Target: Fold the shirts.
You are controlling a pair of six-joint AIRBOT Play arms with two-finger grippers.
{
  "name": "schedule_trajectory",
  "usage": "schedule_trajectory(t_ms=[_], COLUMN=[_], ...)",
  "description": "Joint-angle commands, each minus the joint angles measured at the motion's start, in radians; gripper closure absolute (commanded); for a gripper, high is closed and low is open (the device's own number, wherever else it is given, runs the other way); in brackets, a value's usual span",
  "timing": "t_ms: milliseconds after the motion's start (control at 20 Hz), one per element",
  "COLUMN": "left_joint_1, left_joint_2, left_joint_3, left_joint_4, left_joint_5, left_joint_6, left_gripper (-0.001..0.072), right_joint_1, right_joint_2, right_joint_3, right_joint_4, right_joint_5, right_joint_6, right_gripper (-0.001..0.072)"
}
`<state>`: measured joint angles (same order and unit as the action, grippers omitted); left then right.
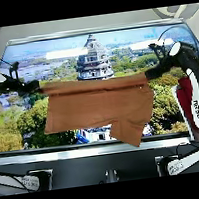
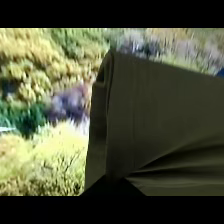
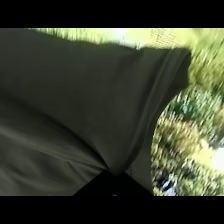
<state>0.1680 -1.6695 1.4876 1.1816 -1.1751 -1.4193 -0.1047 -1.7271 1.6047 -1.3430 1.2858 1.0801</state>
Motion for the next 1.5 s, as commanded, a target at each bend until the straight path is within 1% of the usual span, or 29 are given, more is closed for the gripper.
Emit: schedule_trajectory(t_ms=[0,50,100,150,200,250,300,400,450,550,650,750,800,950,1050,1200,1350,1400,1450], left_joint_1=[-0.020,-0.023,-0.025,-0.025,-0.021,-0.010,0.005,0.042,0.061,0.081,0.079,0.080,0.079,0.080,0.079,0.073,0.027,0.014,0.010], left_joint_2=[-0.017,-0.018,-0.019,-0.016,-0.012,-0.001,0.018,0.074,0.113,0.207,0.287,0.323,0.326,0.325,0.324,0.310,0.282,0.275,0.272], left_joint_3=[-0.050,-0.067,-0.069,-0.054,-0.023,0.013,0.037,0.028,-0.023,-0.214,-0.439,-0.590,-0.632,-0.668,-0.668,-0.669,-0.669,-0.669,-0.669], left_joint_4=[0.114,0.122,0.116,0.107,0.114,0.134,0.167,0.231,0.232,0.224,0.193,0.114,0.092,0.076,0.041,-0.028,-0.031,-0.030,-0.030], left_joint_5=[-0.189,-0.181,-0.172,-0.180,-0.209,-0.246,-0.278,-0.346,-0.363,-0.332,-0.245,-0.182,-0.167,-0.118,-0.090,-0.056,-0.040,-0.029,-0.017], left_joint_6=[-0.031,-0.040,-0.040,-0.042,-0.063,-0.066,-0.067,-0.077,-0.076,-0.074,-0.062,-0.018,-0.011,-0.012,-0.029,-0.031,-0.032,-0.032,-0.047], left_gripper=[0.0682,0.0681,0.0649,0.0411,0.0135,0.0100,0.0101,0.0116,0.0116,0.0116,0.0116,0.0116,0.0116,0.0116,0.0119,0.0119,0.0119,0.0119,0.0192], right_joint_1=[0.005,0.005,0.005,0.001,-0.007,-0.015,-0.032,-0.102,-0.138,-0.182,-0.185,-0.185,-0.185,-0.185,-0.185,-0.185,-0.185,-0.185,-0.185], right_joint_2=[-0.003,-0.003,-0.003,0.002,0.010,0.032,0.059,0.124,0.162,0.279,0.383,0.438,0.440,0.440,0.440,0.440,0.445,0.446,0.447], right_joint_3=[-0.093,-0.121,-0.131,-0.119,-0.088,-0.057,-0.041,-0.074,-0.128,-0.325,-0.507,-0.604,-0.615,-0.615,-0.615,-0.644,-0.728,-0.755,-0.775], right_joint_4=[-0.081,-0.066,-0.043,-0.023,-0.002,-0.013,-0.042,-0.076,-0.074,-0.072,-0.051,-0.032,-0.032,-0.031,-0.032,-0.026,0.035,0.062,0.084], right_joint_5=[0.151,0.115,0.073,0.045,0.081,0.130,0.199,0.307,0.322,0.267,0.169,0.115,0.125,0.134,0.132,0.127,0.117,0.117,0.116], right_joint_6=[-0.026,-0.005,0.009,0.032,0.030,-0.016,-0.037,-0.034,-0.035,-0.044,-0.082,-0.099,-0.099,-0.106,-0.124,-0.125,-0.163,-0.178,-0.184], right_gripper=[0.0693,0.0693,0.0684,0.0504,0.0282,0.0192,0.0168,0.0176,0.0182,0.0185,0.0185,0.0186,0.0186,0.0186,0.0185,0.0185,0.0176,0.0153,0.0151])
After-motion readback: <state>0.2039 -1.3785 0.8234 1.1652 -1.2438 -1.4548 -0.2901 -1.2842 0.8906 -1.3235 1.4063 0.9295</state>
